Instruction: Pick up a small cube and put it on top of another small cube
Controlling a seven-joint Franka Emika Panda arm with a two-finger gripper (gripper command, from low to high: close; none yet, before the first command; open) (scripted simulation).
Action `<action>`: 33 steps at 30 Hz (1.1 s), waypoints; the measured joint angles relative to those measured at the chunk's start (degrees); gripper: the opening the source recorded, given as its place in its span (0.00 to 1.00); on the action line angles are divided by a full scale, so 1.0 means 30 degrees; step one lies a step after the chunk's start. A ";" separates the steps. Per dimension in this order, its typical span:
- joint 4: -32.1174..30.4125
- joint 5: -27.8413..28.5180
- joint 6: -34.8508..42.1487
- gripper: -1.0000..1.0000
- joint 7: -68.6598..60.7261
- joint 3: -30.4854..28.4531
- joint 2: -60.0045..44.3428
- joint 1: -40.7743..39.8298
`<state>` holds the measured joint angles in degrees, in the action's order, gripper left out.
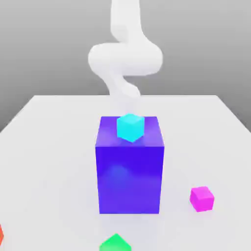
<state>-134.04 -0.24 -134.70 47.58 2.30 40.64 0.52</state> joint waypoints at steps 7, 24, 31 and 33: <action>-0.2146 0.0049 -0.2782 0.50 0.1863 0.2316 -0.4914 0.0581; -0.6551 0.3498 -0.9526 0.50 0.8336 0.5028 -1.6820 0.3926; -0.5908 0.5884 -1.2017 0.00 1.0211 0.2108 -2.0071 0.6360; -0.5908 0.5902 -1.2032 0.00 1.0228 0.2110 -2.0071 0.6358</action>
<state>-151.76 17.46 -170.80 78.26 8.63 -19.57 19.59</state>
